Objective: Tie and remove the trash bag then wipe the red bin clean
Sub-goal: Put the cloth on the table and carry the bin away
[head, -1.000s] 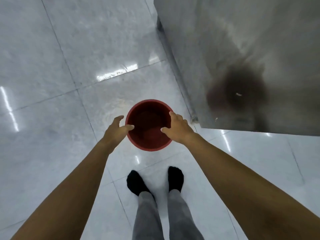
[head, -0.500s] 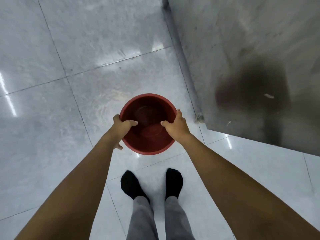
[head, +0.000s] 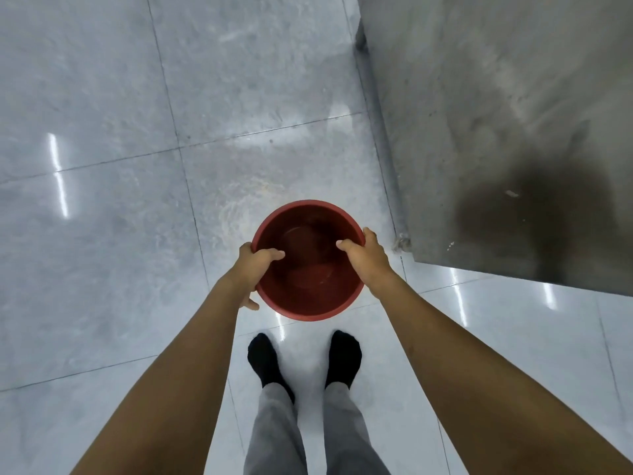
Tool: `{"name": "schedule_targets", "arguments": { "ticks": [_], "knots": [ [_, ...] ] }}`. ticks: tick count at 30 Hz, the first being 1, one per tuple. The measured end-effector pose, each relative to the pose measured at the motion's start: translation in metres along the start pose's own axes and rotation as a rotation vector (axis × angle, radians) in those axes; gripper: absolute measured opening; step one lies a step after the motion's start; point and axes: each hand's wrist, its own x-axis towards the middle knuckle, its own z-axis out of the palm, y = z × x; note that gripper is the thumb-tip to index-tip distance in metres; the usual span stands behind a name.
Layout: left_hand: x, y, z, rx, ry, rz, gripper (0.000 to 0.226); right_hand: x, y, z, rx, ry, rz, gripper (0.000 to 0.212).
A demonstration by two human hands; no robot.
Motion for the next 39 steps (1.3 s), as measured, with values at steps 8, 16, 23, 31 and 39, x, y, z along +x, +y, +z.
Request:
{"name": "schedule_targets", "arguments": {
  "ticks": [8,16,23,31,39],
  "knots": [
    [-0.050,-0.052,-0.015,-0.025,0.026,0.009,0.070,-0.061,0.017,0.014,0.008,-0.036,-0.016,0.080],
    [-0.100,-0.100,-0.013,0.019,0.013,0.032,0.066,-0.125,0.054,0.014,-0.011,-0.044,-0.042,0.077],
    [-0.129,-0.145,0.015,-0.011,0.032,0.053,0.068,-0.162,0.095,-0.002,-0.023,-0.083,-0.107,0.068],
    [-0.178,-0.201,0.070,-0.067,0.053,0.044,0.062,-0.200,0.159,-0.041,-0.090,-0.156,-0.151,0.052],
    [-0.223,-0.254,0.136,-0.096,0.065,0.061,0.064,-0.231,0.223,-0.089,-0.131,-0.163,-0.188,0.046]
  ]
}}
